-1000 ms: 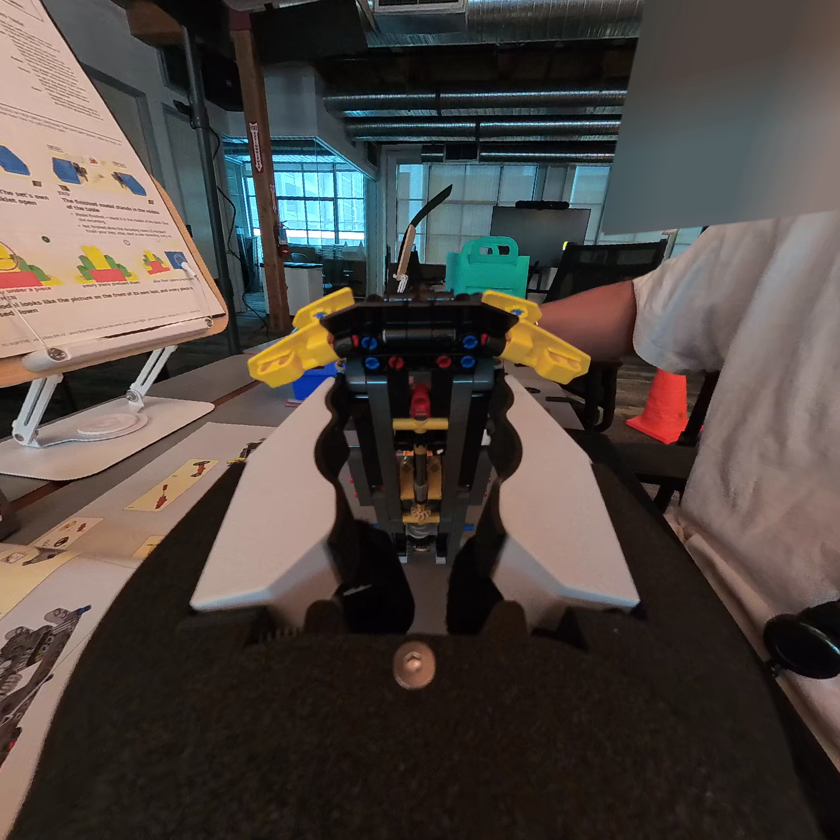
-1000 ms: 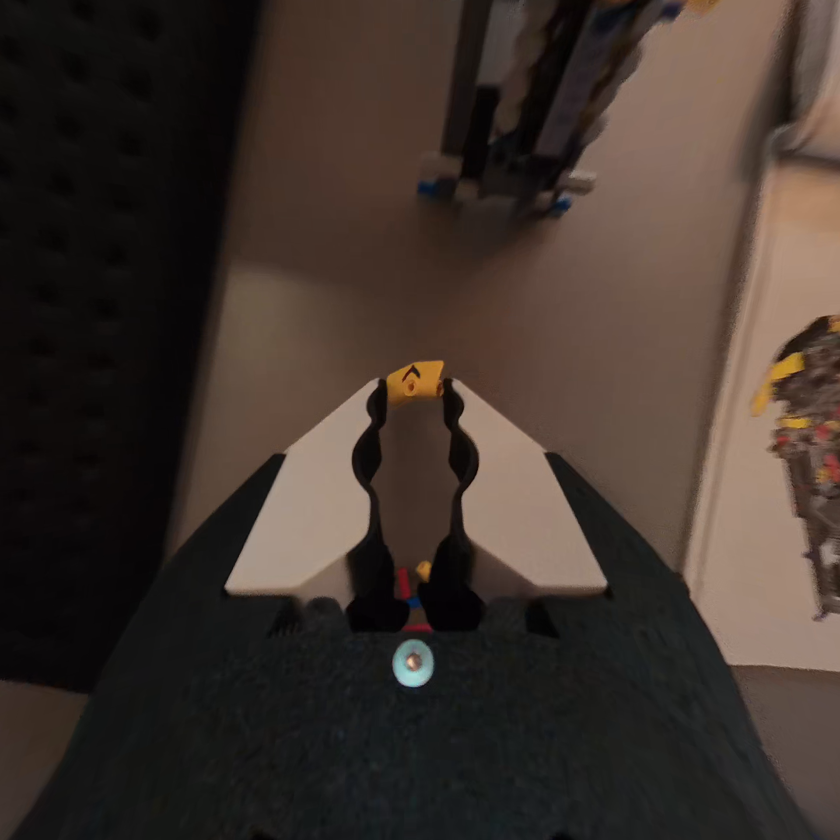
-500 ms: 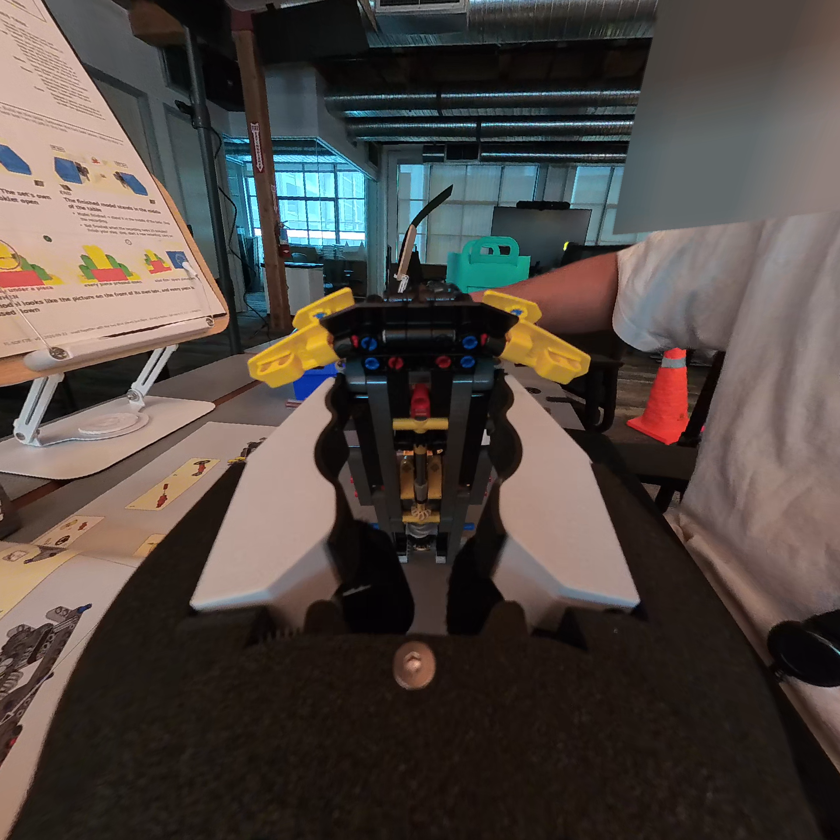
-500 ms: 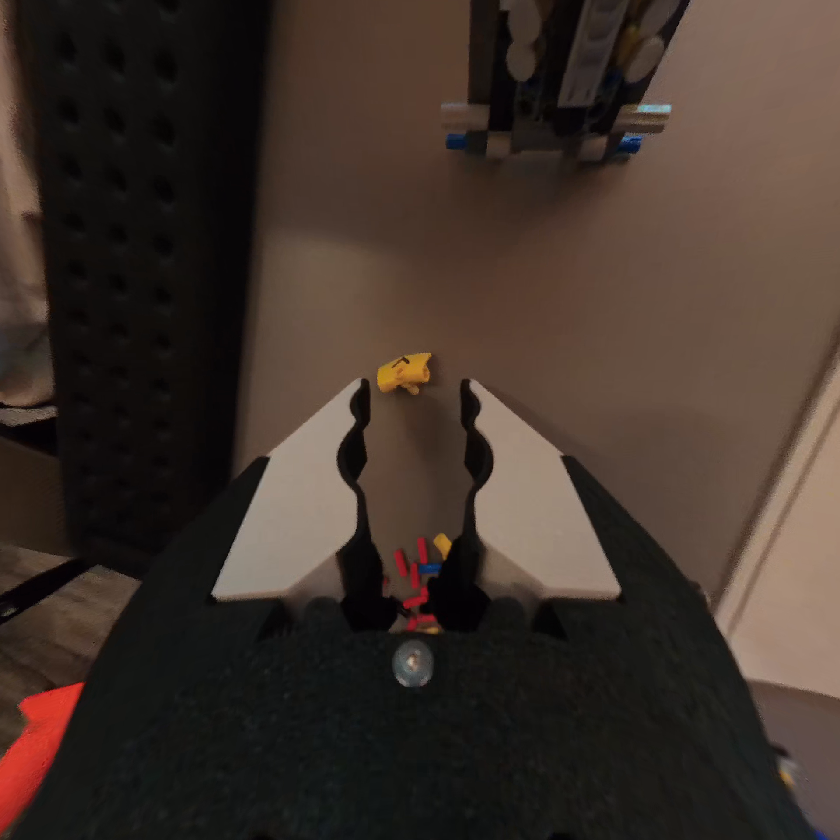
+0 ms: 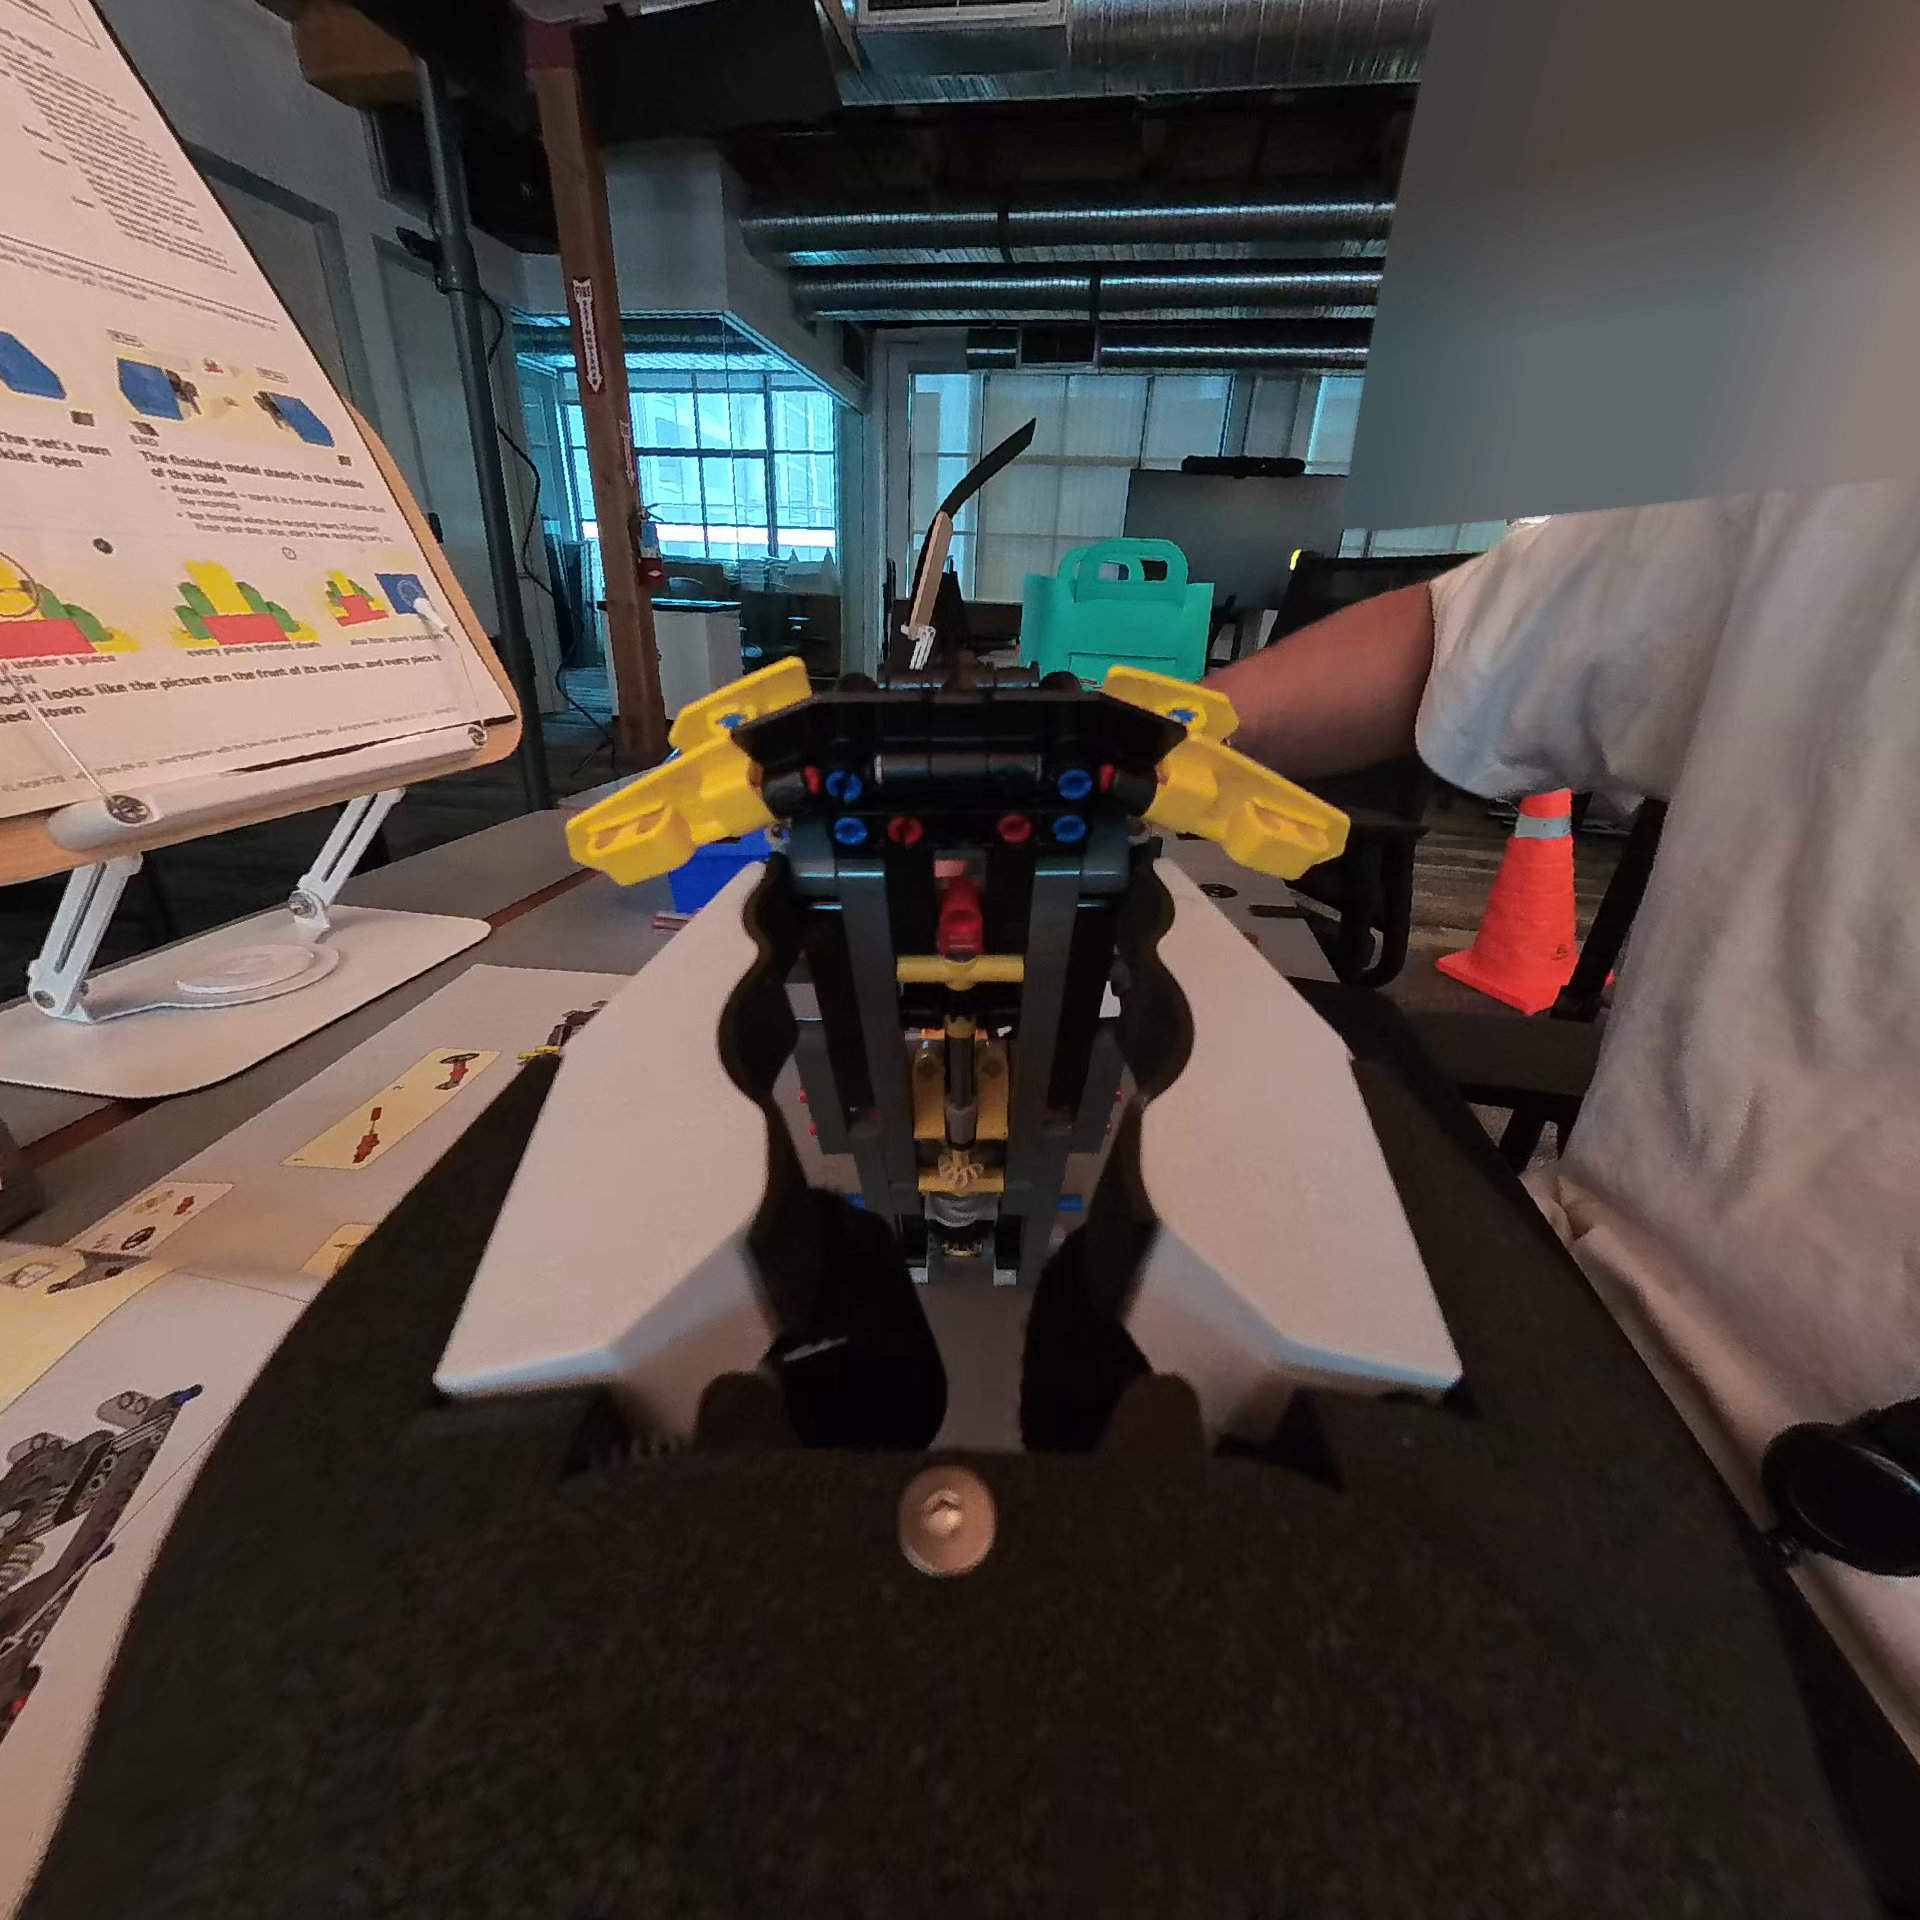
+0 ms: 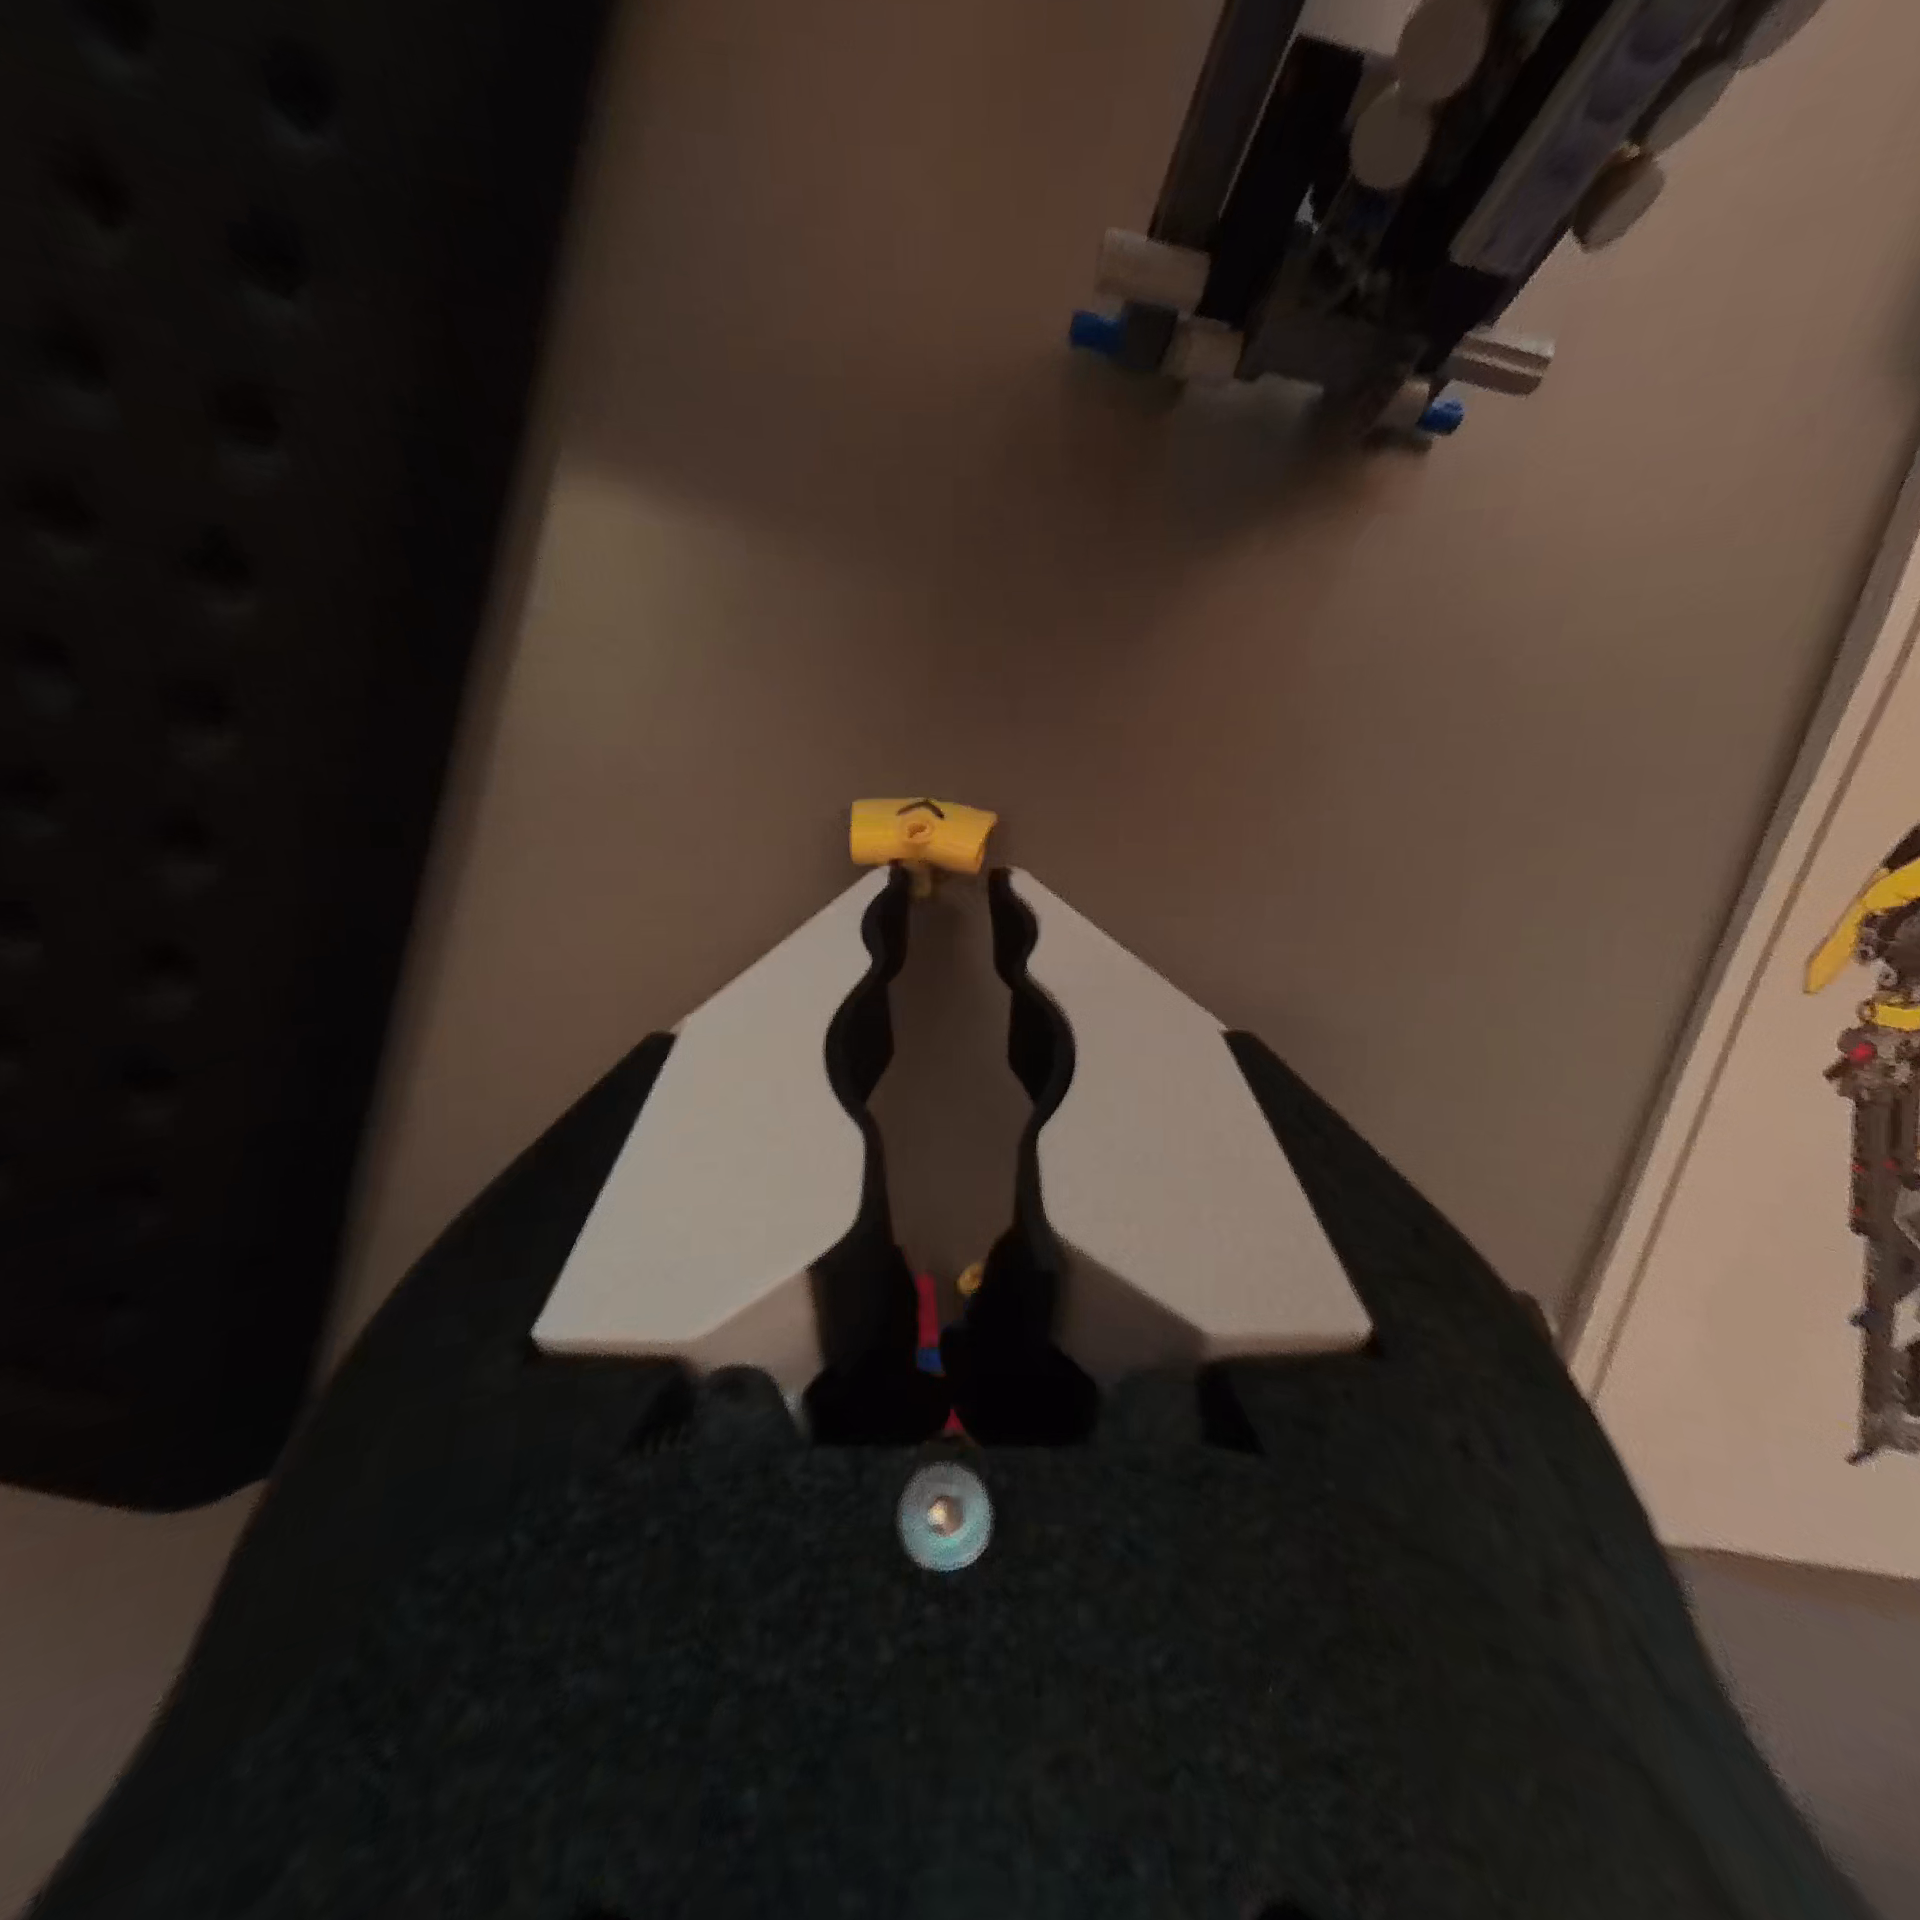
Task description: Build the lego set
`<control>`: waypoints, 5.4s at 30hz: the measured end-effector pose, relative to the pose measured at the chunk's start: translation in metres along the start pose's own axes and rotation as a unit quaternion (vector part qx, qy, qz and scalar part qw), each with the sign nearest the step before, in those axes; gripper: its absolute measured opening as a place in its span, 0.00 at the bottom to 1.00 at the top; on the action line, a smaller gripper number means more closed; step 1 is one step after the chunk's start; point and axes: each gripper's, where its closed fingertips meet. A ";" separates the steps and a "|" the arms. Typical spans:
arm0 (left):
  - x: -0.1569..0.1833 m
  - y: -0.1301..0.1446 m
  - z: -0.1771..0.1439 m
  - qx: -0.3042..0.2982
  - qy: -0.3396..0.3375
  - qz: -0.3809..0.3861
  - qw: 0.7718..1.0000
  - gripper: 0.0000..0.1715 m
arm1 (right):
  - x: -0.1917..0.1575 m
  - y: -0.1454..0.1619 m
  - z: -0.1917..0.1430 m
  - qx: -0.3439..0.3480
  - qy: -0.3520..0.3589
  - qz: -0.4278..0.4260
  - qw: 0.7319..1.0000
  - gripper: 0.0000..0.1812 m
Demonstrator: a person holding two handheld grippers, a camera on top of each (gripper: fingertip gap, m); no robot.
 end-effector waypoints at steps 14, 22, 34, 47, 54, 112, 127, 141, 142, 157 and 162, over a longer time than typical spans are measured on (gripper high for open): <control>-0.002 0.000 0.000 0.002 -0.002 -0.006 1.000 0.34 | -0.006 -0.017 -0.005 0.049 -0.037 0.153 0.986 0.20; -0.001 0.001 0.002 0.001 -0.001 -0.006 1.000 0.34 | -0.008 -0.013 0.007 -0.093 0.066 0.163 0.980 0.19; 0.000 0.003 0.003 -0.001 -0.005 -0.003 1.000 0.34 | 0.022 -0.056 -0.022 0.041 0.130 0.188 0.973 0.14; 0.007 0.004 0.009 -0.006 -0.009 0.020 1.000 0.34 | 0.109 -0.224 -0.142 0.617 0.105 0.316 0.712 0.13; 0.007 0.005 0.009 -0.007 -0.009 0.016 1.000 0.34 | 0.107 -0.223 -0.138 0.614 0.094 0.313 0.718 0.14; 0.018 0.014 0.008 -0.088 -0.023 0.093 0.992 0.34 | 0.084 -0.224 -0.123 0.342 0.040 0.051 0.937 0.14; 0.021 0.015 0.008 -0.093 -0.013 0.076 0.993 0.34 | 0.081 -0.224 -0.122 0.274 0.018 0.010 0.961 0.13; 0.021 0.017 0.010 -0.089 -0.010 0.067 0.994 0.34 | 0.080 -0.223 -0.122 0.319 -0.026 0.051 0.946 0.14; 0.020 0.017 0.010 -0.088 -0.009 0.064 0.994 0.34 | 0.081 -0.223 -0.121 0.340 -0.025 0.050 0.939 0.14; 0.018 0.015 0.010 -0.090 -0.017 0.053 0.994 0.34 | 0.085 -0.224 -0.120 0.356 0.008 0.029 0.934 0.14; 0.013 0.010 0.012 -0.074 -0.044 0.056 0.995 0.34 | 0.089 -0.223 -0.128 0.358 0.019 0.097 0.928 0.26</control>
Point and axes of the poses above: each gripper's, where its closed fingertips meet, z out along the fingers, y out of its underside, x = y × z across the jaws, and after that the axes turned 6 degrees about -z, right-handed
